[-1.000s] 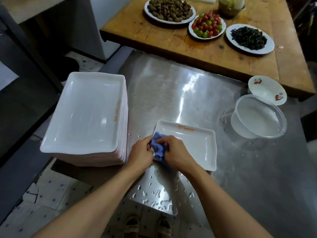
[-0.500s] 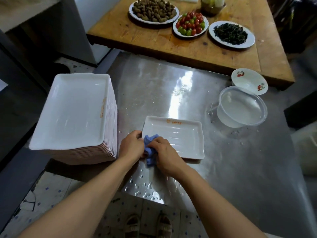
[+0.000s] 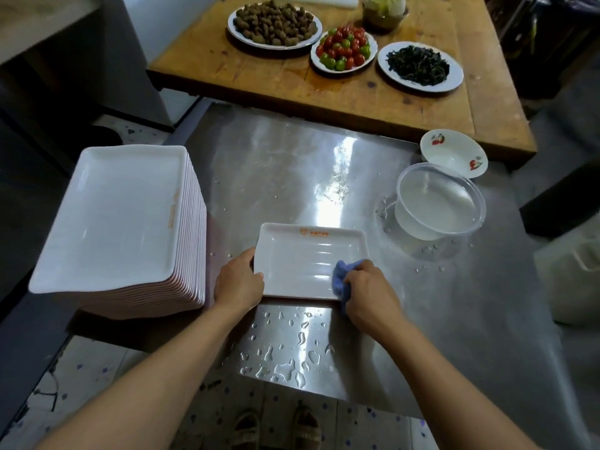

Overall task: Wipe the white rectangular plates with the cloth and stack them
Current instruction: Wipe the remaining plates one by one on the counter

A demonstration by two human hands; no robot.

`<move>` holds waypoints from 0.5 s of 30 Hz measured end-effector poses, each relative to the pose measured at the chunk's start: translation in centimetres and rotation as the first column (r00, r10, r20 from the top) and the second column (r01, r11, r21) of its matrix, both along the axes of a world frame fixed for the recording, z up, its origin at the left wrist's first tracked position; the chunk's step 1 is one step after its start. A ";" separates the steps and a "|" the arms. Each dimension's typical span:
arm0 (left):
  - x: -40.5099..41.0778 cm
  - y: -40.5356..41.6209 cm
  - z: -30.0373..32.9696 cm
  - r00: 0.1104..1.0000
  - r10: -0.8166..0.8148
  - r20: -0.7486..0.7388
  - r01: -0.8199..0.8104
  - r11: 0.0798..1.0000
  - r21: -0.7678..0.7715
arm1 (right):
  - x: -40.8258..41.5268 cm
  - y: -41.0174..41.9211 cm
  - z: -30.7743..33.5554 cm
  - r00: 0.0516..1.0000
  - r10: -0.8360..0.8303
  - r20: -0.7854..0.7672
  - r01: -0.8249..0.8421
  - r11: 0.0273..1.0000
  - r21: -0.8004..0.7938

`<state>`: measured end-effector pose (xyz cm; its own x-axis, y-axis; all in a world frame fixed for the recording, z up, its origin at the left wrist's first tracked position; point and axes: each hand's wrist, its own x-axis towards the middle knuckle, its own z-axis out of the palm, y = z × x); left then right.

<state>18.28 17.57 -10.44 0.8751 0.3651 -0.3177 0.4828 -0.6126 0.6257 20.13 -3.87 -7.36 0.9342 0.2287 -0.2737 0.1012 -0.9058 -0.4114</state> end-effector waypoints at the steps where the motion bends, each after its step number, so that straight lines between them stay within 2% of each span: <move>1: 0.0 0.1 0.0 1.000 -0.010 0.005 0.010 1.000 0.003 | 0.3 0.1 -0.1 0.999 -0.026 0.039 0.027 1.000 -0.011; 4: 0.0 0.1 0.0 0.999 -0.038 0.017 0.038 0.999 0.015 | 2.3 1.2 -0.8 0.995 0.003 0.100 0.005 0.997 -0.079; 6: 0.0 0.1 -0.1 0.999 -0.042 0.033 0.041 0.999 0.021 | 3.7 2.6 -1.3 0.991 0.051 0.126 -0.045 0.998 -0.052; 10: 0.1 0.1 -0.3 0.998 -0.028 0.052 0.027 0.999 0.028 | 4.2 5.8 -2.2 0.965 0.200 0.170 -0.209 0.977 0.038; 15: 0.1 -0.3 -0.2 0.997 0.002 0.071 -0.003 1.000 0.019 | 2.3 6.8 -2.2 0.892 0.429 0.141 -0.443 0.892 0.093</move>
<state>18.36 17.24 -10.66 0.8942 0.3727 -0.2479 0.4392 -0.6237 0.6467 22.46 2.92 -9.57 0.7559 0.6442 -0.1169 0.5269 -0.7046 -0.4753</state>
